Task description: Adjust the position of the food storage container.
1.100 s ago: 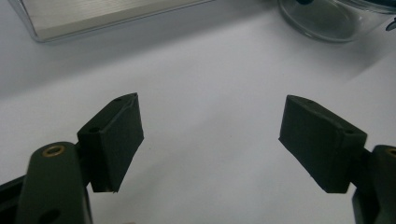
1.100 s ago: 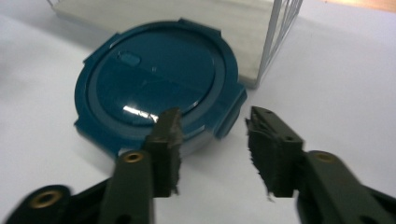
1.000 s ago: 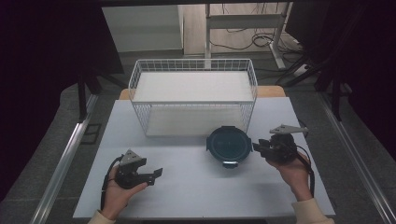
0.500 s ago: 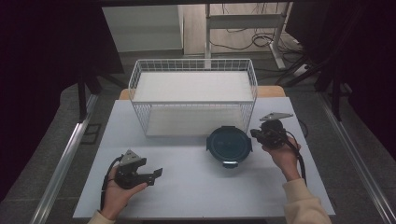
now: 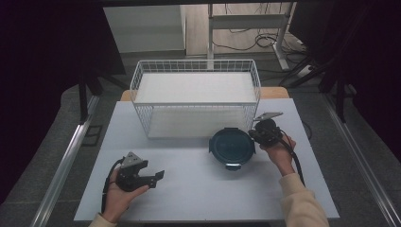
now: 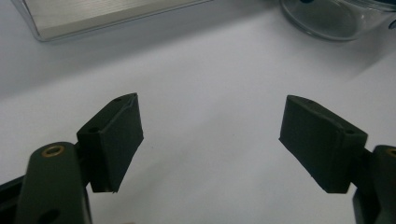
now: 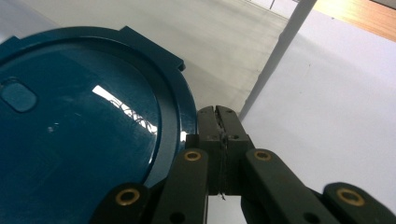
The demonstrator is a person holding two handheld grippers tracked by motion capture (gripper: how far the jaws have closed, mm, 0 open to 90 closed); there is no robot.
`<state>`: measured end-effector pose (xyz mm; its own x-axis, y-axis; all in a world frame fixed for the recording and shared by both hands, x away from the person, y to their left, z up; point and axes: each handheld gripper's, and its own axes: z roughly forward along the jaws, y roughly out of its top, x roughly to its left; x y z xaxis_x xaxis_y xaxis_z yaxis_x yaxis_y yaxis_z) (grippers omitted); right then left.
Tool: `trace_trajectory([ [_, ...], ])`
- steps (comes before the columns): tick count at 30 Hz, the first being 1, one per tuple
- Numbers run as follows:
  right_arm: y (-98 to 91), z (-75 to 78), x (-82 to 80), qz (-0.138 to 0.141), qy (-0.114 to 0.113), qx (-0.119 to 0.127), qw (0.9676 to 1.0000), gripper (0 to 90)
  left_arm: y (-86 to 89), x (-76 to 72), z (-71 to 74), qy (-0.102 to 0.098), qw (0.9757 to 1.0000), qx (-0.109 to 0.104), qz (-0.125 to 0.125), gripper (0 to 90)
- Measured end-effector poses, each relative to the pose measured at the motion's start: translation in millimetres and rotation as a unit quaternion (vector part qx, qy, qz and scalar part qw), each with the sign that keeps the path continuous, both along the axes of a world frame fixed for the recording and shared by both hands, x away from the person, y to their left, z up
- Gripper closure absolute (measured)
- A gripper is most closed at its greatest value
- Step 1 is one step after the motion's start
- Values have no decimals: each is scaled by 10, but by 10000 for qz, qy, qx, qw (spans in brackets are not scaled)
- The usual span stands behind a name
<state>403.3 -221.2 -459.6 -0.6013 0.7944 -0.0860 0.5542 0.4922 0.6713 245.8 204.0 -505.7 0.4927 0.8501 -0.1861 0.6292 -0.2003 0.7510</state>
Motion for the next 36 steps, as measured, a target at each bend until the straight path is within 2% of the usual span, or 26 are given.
trace_trajectory([
  [6, 28, -68, 37, 52, 26, -116, 9999, 898, -3, 2, -2, -17, 10000, 16, 31, 206],
  [13, 55, -74, 20, 146, -101, -226, 9996, 900, 6, 16, -9, -1, 10000, -23, 63, 206],
  [27, 207, -80, -53, 382, -111, -260, 9989, 900, 44, 27, -6, 23, 9999, -85, 97, 207],
  [33, 291, -79, -106, 560, -14, -203, 9982, 900, 44, 28, -4, 18, 9999, -79, 95, 207],
  [36, 347, -82, -134, 644, -40, -235, 9976, 900, 43, 27, -3, 17, 9999, -78, 90, 206],
])
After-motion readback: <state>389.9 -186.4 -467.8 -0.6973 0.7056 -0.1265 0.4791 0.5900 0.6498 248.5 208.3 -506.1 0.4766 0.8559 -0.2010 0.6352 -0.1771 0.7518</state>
